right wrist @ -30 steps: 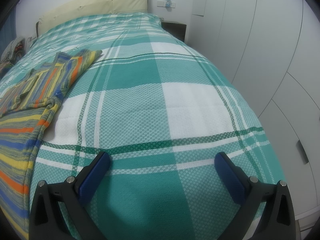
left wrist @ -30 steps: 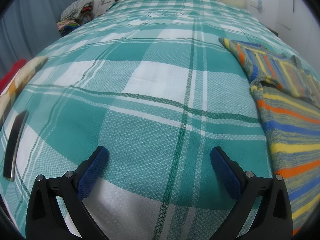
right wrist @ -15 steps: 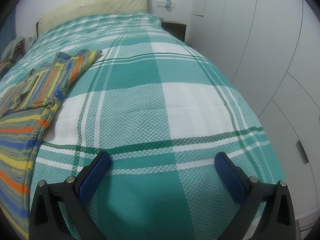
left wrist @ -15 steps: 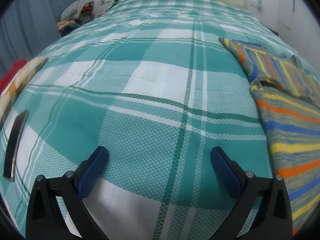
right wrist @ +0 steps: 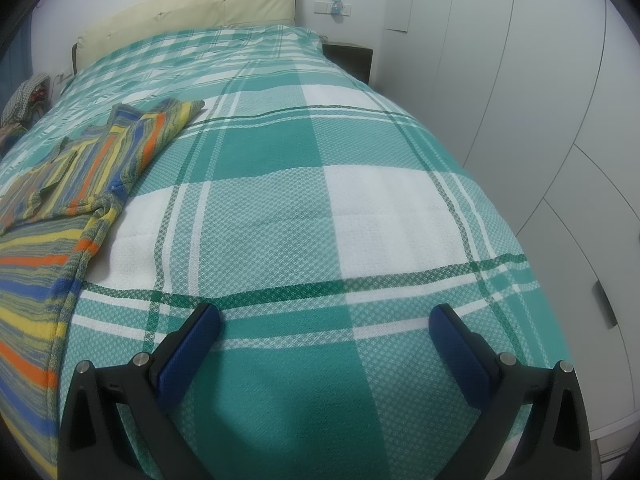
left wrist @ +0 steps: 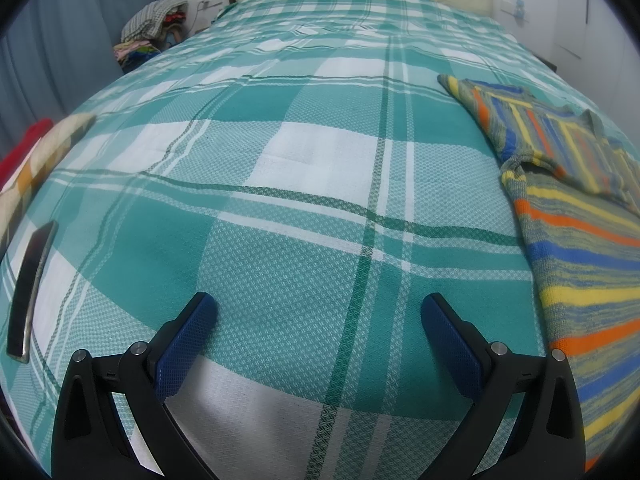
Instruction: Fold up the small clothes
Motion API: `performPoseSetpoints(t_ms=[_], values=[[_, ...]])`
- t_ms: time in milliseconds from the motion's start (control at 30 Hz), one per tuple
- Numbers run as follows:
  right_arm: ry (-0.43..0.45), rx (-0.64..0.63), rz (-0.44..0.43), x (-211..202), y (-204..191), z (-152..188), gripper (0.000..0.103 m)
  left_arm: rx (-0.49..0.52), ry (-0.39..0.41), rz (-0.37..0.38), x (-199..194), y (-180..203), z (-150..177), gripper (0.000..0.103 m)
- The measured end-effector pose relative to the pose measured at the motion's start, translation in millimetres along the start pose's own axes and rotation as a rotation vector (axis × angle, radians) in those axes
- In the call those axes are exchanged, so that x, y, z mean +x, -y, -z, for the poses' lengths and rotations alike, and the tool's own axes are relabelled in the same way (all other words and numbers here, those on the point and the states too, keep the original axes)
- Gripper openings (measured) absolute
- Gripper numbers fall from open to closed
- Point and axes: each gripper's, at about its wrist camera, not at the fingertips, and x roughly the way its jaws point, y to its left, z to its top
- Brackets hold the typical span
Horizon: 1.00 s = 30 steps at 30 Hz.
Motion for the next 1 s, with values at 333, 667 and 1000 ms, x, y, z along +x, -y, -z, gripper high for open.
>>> performPoseSetpoints(t_ms=[333, 667, 1000], values=[[0.0, 0.0, 0.001, 0, 0, 0, 0.103, 0.002, 0.001, -0.002, 0, 0, 0, 0.103], [0.0, 0.001, 0.0, 0, 0, 0, 0.103, -0.01, 0.004, 0.013, 3, -5, 4, 0.103], [-0.054, 0.002, -0.053, -7, 6, -7, 0.102, -0.043, -0.049, 0.174, -32, -20, 4, 0.1]])
